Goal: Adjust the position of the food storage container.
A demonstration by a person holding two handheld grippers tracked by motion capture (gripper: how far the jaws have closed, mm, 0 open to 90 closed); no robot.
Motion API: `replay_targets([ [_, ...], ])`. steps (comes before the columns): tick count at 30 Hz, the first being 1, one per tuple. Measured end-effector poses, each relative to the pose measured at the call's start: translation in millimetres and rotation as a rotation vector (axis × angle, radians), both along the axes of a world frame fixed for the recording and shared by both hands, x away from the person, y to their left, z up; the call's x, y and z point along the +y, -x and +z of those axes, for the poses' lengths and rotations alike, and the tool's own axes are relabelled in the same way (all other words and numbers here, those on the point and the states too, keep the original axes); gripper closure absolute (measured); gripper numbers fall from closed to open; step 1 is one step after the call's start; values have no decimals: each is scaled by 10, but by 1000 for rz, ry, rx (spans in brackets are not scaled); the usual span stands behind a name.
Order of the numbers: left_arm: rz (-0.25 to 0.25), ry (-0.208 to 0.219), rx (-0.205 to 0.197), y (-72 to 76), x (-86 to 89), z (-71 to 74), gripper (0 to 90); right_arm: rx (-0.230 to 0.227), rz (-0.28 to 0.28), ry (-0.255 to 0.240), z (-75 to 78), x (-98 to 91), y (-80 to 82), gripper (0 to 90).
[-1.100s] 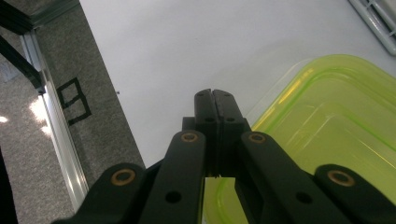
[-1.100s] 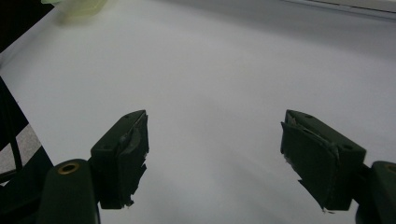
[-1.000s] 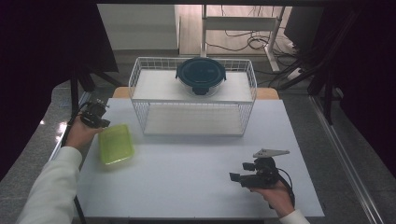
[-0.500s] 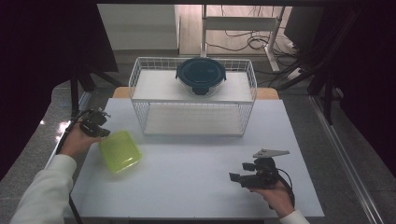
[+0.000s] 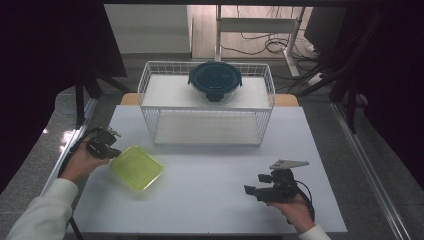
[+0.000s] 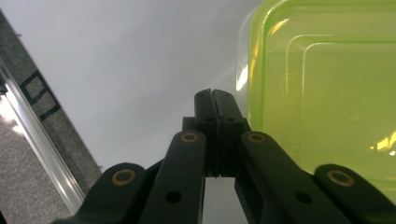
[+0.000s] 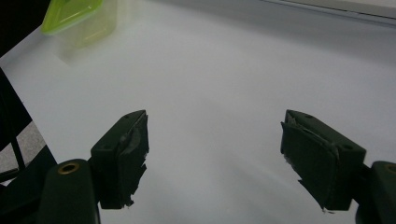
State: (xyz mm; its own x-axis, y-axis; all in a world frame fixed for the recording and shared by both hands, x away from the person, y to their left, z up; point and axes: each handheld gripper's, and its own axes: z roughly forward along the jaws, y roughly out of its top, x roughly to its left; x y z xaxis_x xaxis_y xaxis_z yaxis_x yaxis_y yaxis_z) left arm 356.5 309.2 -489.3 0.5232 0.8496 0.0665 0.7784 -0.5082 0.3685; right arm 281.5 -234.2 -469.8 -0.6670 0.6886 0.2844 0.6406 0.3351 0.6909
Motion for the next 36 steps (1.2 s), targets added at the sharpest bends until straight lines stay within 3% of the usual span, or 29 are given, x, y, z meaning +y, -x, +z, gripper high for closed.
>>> replay_targets([
  [12,-54,14,29,174,-362,21,900,-1,3,-3,10,3,4,229],
  [26,-73,63,56,361,-642,25,900,1,1,1,5,-3,-2,229],
  [30,-71,61,49,380,-669,25,900,3,0,0,3,-5,-4,229],
  [32,-63,46,27,385,-656,34,900,2,-1,0,4,-7,-4,229],
  [36,-52,77,-24,466,-575,185,900,-1,-5,0,10,-19,-1,229],
])
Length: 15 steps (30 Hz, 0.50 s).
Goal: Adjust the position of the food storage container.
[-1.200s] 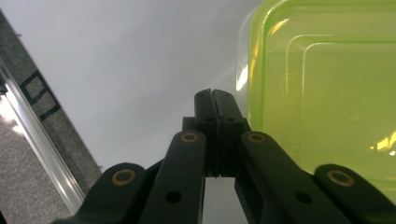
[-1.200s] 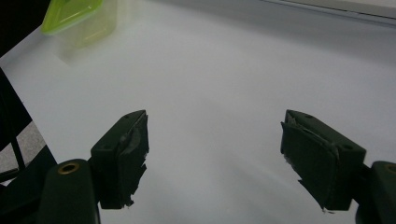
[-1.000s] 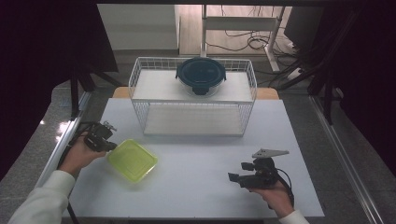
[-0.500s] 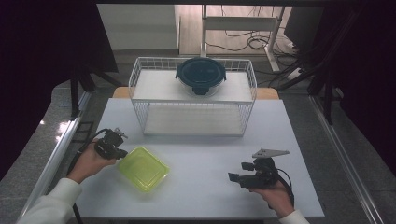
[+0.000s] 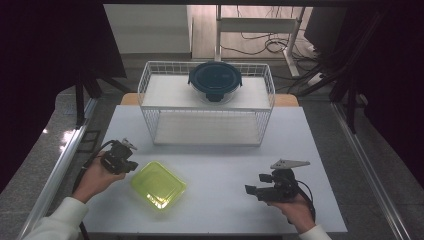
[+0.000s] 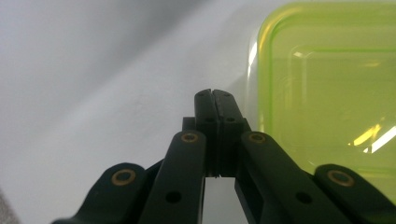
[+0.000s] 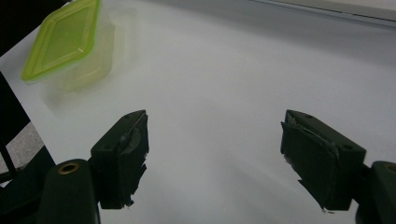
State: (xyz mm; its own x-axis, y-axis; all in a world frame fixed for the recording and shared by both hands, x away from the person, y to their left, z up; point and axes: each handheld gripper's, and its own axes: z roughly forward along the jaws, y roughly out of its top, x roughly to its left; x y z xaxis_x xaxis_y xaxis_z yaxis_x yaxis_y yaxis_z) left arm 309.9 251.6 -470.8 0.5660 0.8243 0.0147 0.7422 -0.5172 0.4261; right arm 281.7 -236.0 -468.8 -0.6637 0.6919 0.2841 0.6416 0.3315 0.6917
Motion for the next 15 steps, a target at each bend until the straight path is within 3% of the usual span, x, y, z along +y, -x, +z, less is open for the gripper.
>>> replay_targets([
  [4,-67,34,-31,249,-12,167,900,1,-4,-1,1,-10,-3,229],
  [6,-109,77,-36,419,-56,207,900,-1,-3,2,4,-10,-3,230],
  [8,-153,98,-32,574,-120,210,900,-1,-3,2,3,-5,-3,230],
  [15,-267,104,12,994,-351,134,900,-3,3,4,1,16,4,229],
])
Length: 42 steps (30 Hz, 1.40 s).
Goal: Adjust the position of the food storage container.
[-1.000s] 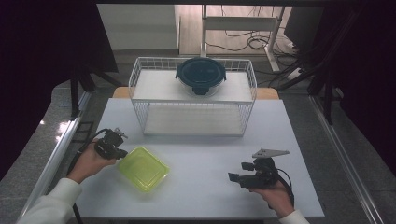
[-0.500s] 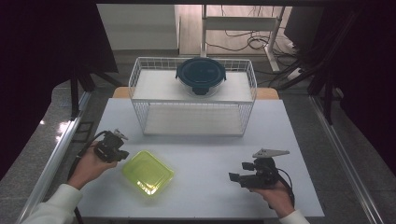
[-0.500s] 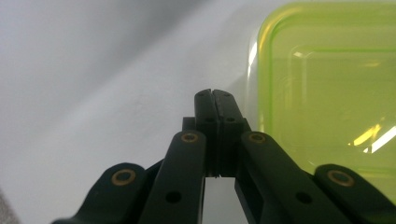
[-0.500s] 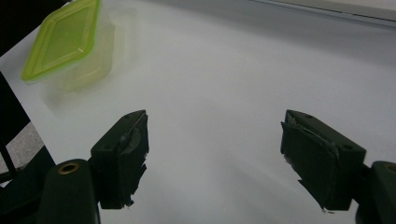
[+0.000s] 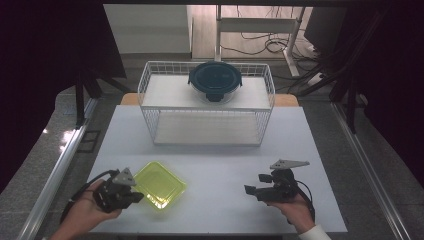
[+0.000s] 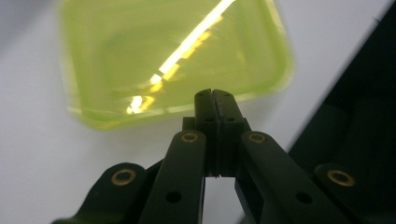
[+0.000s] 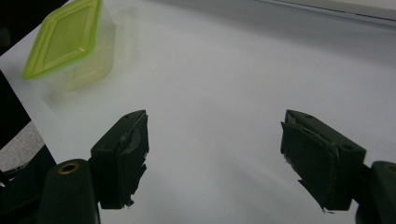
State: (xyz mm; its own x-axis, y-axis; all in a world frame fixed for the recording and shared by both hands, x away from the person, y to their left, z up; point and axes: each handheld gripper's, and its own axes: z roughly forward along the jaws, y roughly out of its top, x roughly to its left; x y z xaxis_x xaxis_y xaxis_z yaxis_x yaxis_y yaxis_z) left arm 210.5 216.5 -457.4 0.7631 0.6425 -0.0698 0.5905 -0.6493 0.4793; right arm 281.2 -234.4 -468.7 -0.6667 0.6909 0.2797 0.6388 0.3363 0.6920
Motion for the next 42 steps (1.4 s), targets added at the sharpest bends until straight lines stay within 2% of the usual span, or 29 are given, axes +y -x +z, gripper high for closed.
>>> replay_targets([
  [5,-42,-51,33,104,-188,-174,900,-1,0,1,-2,5,-3,229],
  [11,-45,-66,64,111,-309,-300,900,0,-2,-1,5,1,3,229],
  [16,-36,-59,66,81,-416,-327,900,2,-6,2,-8,-10,-13,229],
  [25,15,-33,56,1,-670,-391,900,1,-1,7,-1,-4,-1,229],
  [31,35,-36,38,-43,-866,-446,900,-8,-4,19,-3,-12,-3,229],
  [36,62,-16,43,-124,-924,-463,900,-7,-3,22,1,-7,4,229],
  [42,66,14,47,-169,-981,-477,900,-7,-2,23,0,-8,3,229],
])
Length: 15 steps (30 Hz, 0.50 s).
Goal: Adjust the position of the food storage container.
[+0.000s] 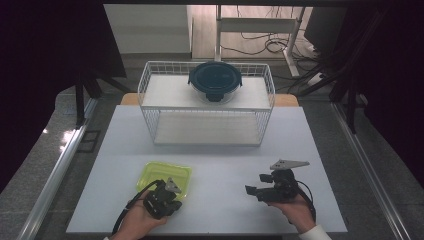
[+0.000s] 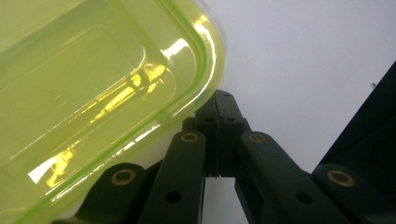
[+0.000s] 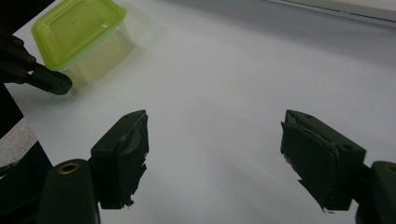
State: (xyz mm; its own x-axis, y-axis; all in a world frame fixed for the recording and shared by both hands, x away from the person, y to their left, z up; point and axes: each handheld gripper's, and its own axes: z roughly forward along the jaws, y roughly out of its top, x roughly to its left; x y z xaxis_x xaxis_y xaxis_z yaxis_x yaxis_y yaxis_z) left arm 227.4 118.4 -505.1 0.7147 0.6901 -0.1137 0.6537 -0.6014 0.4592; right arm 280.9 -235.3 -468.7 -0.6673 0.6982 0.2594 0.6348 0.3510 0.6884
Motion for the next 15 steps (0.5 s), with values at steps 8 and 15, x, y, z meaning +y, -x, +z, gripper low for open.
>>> replay_targets([
  [8,-3,33,-5,130,141,117,900,-1,-2,1,2,-4,3,229],
  [15,158,120,-37,61,759,381,900,0,-4,-1,5,-2,3,229],
])
